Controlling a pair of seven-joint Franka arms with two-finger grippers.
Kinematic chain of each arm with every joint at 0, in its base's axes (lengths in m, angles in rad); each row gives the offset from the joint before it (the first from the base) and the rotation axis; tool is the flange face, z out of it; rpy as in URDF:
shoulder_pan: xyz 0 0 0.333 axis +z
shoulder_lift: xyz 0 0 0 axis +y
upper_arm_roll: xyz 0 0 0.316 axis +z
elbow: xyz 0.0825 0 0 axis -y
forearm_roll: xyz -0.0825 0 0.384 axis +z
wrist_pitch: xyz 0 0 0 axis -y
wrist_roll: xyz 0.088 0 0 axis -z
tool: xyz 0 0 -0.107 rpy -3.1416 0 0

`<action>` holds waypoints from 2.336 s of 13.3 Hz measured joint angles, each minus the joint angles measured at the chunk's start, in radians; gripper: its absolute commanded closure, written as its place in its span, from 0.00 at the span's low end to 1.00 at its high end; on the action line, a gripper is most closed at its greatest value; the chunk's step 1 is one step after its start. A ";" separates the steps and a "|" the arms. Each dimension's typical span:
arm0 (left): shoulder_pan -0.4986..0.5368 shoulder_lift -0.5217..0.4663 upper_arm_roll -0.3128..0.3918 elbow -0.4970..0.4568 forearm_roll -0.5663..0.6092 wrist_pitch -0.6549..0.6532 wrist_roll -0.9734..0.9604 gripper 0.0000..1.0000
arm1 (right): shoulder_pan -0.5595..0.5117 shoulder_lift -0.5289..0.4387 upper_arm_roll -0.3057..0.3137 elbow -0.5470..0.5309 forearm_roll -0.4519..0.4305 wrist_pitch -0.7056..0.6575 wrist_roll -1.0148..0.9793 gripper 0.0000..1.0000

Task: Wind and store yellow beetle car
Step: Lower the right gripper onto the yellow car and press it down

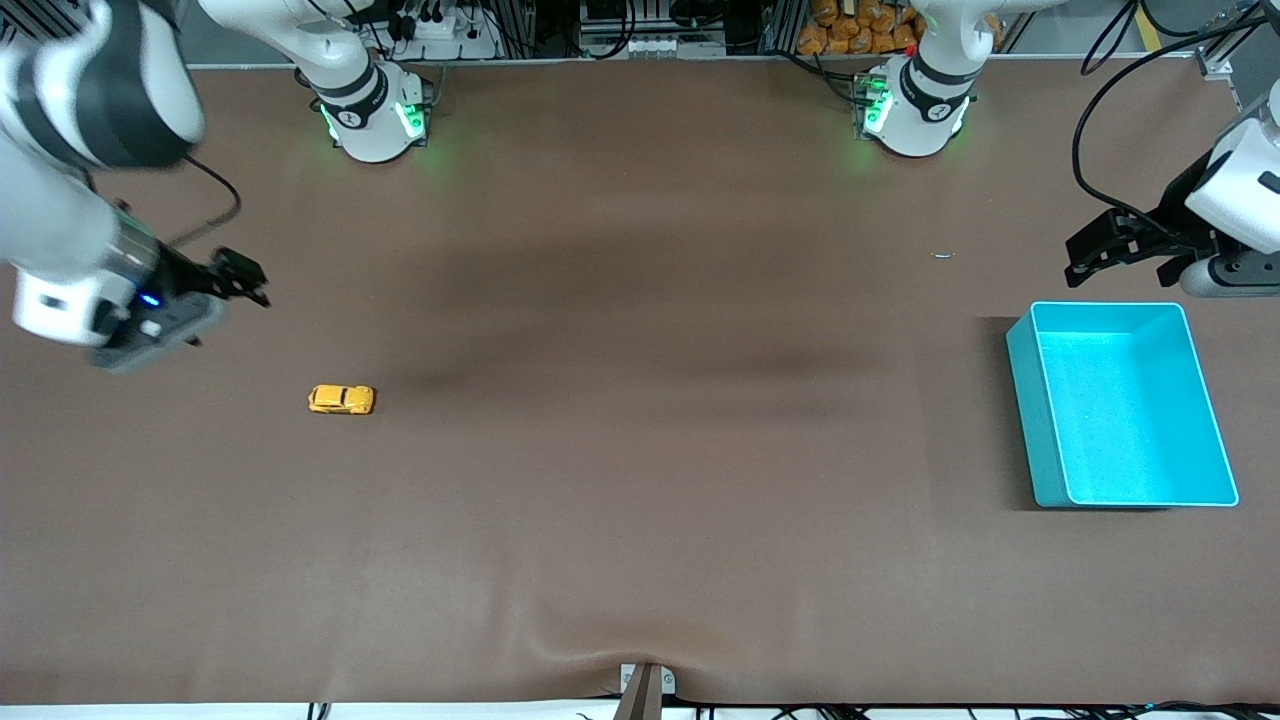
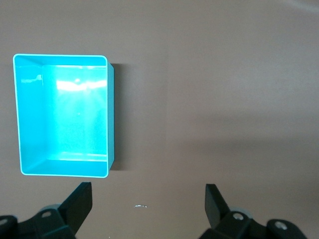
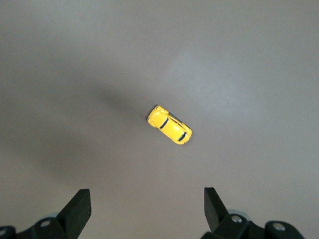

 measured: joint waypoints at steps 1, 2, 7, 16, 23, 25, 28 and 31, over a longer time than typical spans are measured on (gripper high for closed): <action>0.000 0.000 0.000 0.000 0.000 -0.001 0.000 0.00 | 0.000 0.030 0.000 -0.029 -0.007 0.049 -0.091 0.00; 0.000 0.000 0.000 0.000 0.000 -0.001 0.000 0.00 | 0.000 0.066 -0.001 -0.045 -0.017 0.093 -0.191 0.00; -0.003 0.005 -0.003 0.000 0.000 0.000 0.000 0.00 | 0.005 0.238 -0.004 -0.083 -0.021 0.310 -0.484 0.00; 0.038 0.027 0.002 -0.001 0.000 -0.001 0.015 0.00 | 0.050 0.298 -0.004 -0.151 -0.064 0.439 -0.669 0.07; 0.072 0.032 0.002 -0.001 0.000 -0.001 0.021 0.00 | 0.027 0.347 -0.014 -0.200 -0.072 0.571 -0.734 0.12; 0.082 0.032 0.003 -0.001 0.000 -0.002 0.021 0.00 | 0.026 0.362 -0.014 -0.207 -0.073 0.589 -0.735 0.18; 0.120 0.032 0.005 -0.001 0.000 -0.003 0.027 0.00 | 0.026 0.368 -0.014 -0.207 -0.074 0.604 -0.739 0.26; 0.123 0.032 0.003 -0.001 0.000 -0.003 0.028 0.00 | 0.026 0.370 -0.014 -0.211 -0.074 0.618 -0.748 0.34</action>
